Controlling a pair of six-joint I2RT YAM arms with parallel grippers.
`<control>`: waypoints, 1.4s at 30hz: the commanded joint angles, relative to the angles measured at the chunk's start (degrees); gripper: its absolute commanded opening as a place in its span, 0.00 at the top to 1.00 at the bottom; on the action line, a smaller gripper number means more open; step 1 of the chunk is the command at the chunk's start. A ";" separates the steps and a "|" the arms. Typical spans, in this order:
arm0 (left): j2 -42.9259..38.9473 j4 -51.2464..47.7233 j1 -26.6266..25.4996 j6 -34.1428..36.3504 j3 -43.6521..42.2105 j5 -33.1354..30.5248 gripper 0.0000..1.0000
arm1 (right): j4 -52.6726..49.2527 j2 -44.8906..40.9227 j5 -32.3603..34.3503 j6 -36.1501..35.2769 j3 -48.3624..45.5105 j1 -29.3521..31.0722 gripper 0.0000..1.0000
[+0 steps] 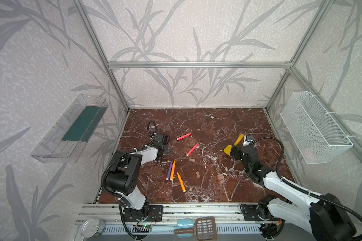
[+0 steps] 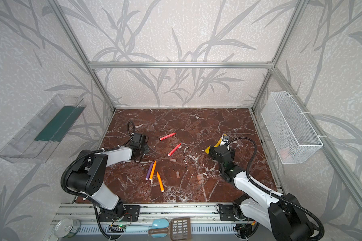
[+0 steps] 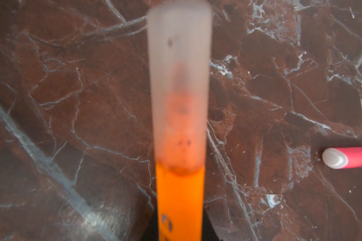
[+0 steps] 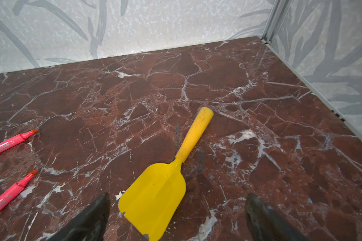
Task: Insert the pens into the pen caps
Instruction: 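Lower the capped orange marker to the table and release it with the left gripper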
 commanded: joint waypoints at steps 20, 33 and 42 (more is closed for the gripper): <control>11.25 -8.76 1.54 0.29 13.37 -0.79 0.76 | 4.52 1.59 1.37 0.43 0.30 -1.63 0.02; 9.39 -12.46 3.26 1.96 17.60 -0.59 0.63 | 4.83 2.11 0.51 0.87 0.42 -2.05 0.02; -3.19 -15.08 3.15 6.13 16.85 5.99 0.34 | 4.61 3.33 0.03 0.87 1.21 -2.05 0.02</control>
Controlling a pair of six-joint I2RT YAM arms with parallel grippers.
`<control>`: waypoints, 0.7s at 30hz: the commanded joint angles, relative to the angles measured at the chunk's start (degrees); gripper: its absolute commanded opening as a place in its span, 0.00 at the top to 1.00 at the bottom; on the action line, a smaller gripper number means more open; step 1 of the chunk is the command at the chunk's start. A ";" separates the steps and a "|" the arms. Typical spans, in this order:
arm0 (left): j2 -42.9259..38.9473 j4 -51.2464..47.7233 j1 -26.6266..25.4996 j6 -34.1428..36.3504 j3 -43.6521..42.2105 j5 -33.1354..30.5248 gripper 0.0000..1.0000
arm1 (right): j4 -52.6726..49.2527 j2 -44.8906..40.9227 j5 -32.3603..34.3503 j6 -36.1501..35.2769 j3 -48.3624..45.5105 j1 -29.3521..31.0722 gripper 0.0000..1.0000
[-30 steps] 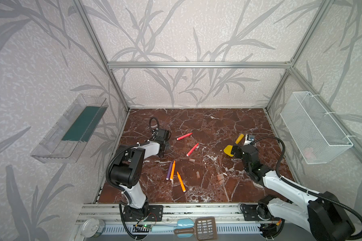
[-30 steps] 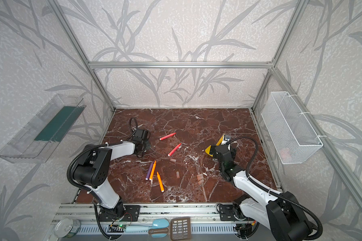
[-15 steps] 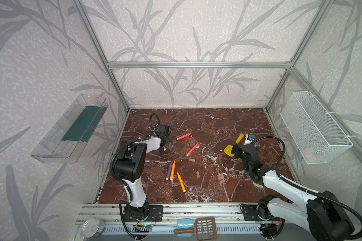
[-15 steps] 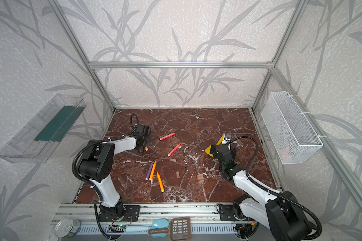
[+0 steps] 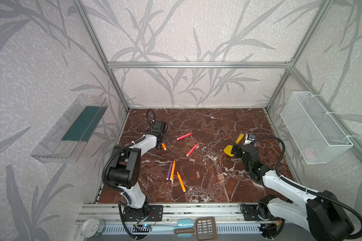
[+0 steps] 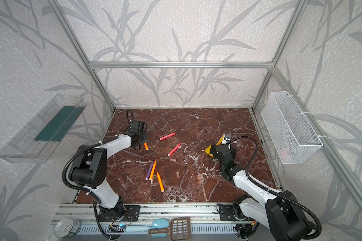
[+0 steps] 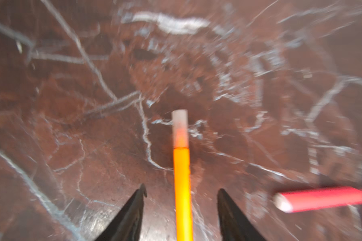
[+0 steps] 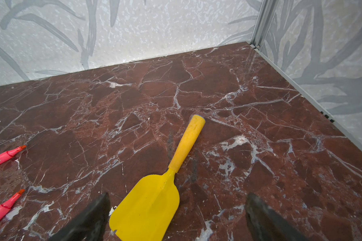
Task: Insert the pens into the pen caps
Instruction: 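Lower the capped orange marker to the table and release it with the left gripper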
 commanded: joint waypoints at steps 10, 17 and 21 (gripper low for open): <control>-25.92 0.21 -1.04 -5.73 -10.66 -3.43 0.01 | 0.82 -0.18 -0.94 0.70 0.73 -0.36 0.02; -39.64 15.17 -0.62 -5.80 -25.64 -4.28 0.19 | 0.93 -1.22 -1.34 0.63 0.06 -0.37 0.02; -40.40 11.97 -0.62 -0.07 -24.77 4.55 0.02 | 0.38 -0.73 -1.89 0.68 0.55 -0.32 0.02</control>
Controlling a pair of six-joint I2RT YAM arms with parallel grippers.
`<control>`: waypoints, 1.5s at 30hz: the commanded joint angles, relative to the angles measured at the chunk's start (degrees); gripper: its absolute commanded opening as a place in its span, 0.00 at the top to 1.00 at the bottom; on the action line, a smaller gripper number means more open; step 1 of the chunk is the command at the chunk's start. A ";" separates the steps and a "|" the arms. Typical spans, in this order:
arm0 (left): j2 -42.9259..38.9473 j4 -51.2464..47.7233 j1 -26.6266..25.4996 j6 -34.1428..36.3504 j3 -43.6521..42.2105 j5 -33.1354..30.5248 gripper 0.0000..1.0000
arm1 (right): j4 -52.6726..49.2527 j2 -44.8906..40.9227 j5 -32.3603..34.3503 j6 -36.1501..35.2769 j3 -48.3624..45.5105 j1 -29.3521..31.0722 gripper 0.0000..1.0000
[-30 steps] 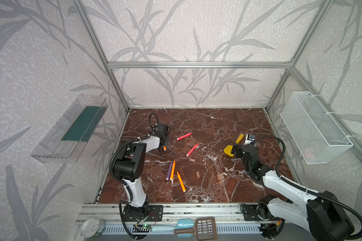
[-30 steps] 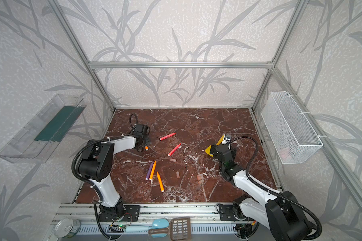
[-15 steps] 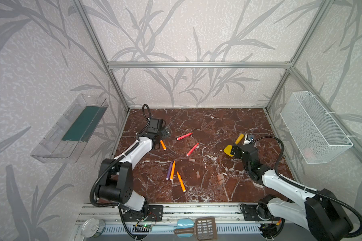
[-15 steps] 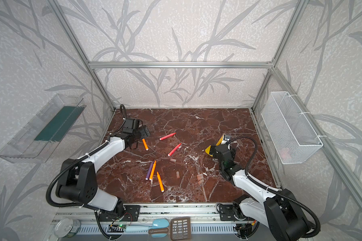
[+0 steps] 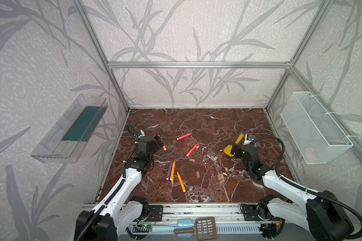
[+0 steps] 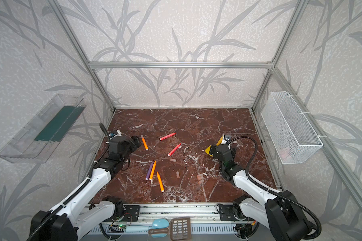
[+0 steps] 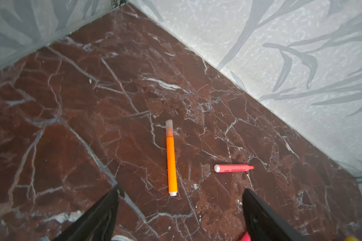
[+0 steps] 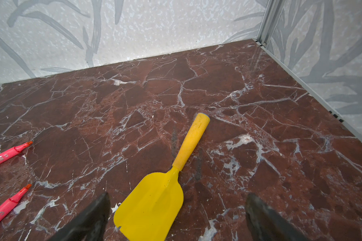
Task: Insert the pens into the pen caps
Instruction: 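Move the left gripper over the pink marker nearest the robot, then grasp the pink marker with the left gripper and lift it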
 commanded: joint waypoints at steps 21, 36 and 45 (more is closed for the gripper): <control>24.62 -0.38 -26.67 19.48 15.15 7.76 0.35 | -1.25 0.10 -1.30 0.73 1.56 -0.26 0.02; 47.86 -11.39 -27.72 17.34 29.97 2.31 0.51 | -0.73 -0.37 -1.80 0.63 1.04 -0.25 0.02; 51.83 -14.40 -27.75 17.45 32.03 0.49 0.53 | -0.97 -0.18 -1.71 0.59 1.24 -0.25 0.02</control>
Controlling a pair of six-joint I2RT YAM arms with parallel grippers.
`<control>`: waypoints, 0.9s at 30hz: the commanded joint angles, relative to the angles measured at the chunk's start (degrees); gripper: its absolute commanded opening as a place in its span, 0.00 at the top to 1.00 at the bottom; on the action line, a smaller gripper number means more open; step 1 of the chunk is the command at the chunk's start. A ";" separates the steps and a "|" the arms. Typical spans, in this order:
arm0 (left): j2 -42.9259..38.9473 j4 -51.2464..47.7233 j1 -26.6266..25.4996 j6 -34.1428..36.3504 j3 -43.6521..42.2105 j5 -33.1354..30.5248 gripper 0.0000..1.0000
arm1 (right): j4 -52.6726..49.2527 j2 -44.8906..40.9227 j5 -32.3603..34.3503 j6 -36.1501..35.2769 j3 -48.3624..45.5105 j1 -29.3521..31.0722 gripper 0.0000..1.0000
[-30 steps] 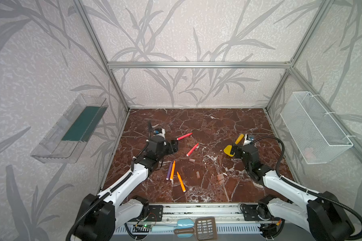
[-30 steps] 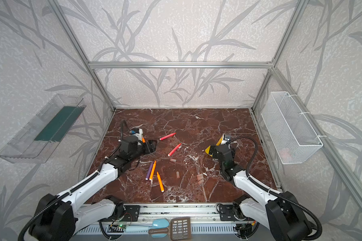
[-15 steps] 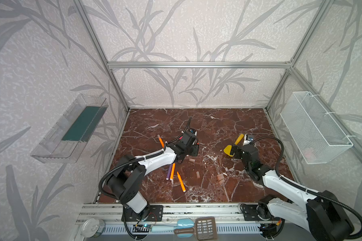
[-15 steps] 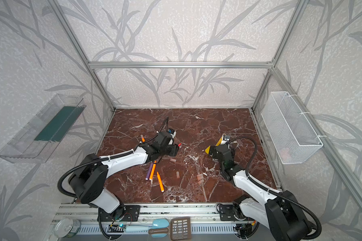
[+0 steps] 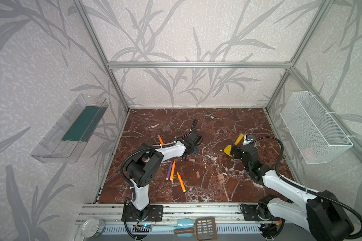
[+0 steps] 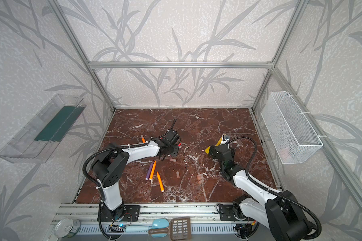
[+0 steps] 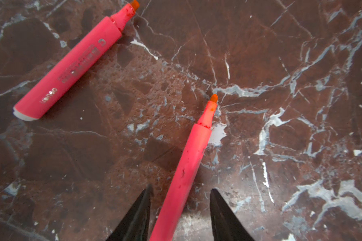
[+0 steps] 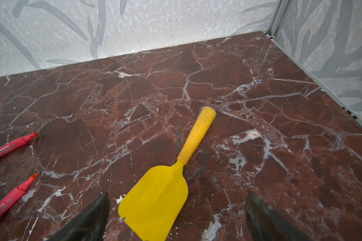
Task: Insert the pens into the pen caps
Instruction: 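Grasp the pink marker with the left gripper and lift it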
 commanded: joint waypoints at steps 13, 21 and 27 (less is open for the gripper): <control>2.43 -5.76 0.03 -0.72 1.58 -4.34 0.72 | 0.73 0.37 0.78 0.55 1.27 -0.25 0.02; 3.35 -5.71 0.14 -0.80 1.49 -4.92 0.82 | 0.70 -0.05 0.65 0.48 1.14 -0.25 0.02; 3.46 -5.89 0.72 -1.05 2.03 -5.28 0.92 | 0.53 0.92 0.74 0.45 1.74 -0.27 0.02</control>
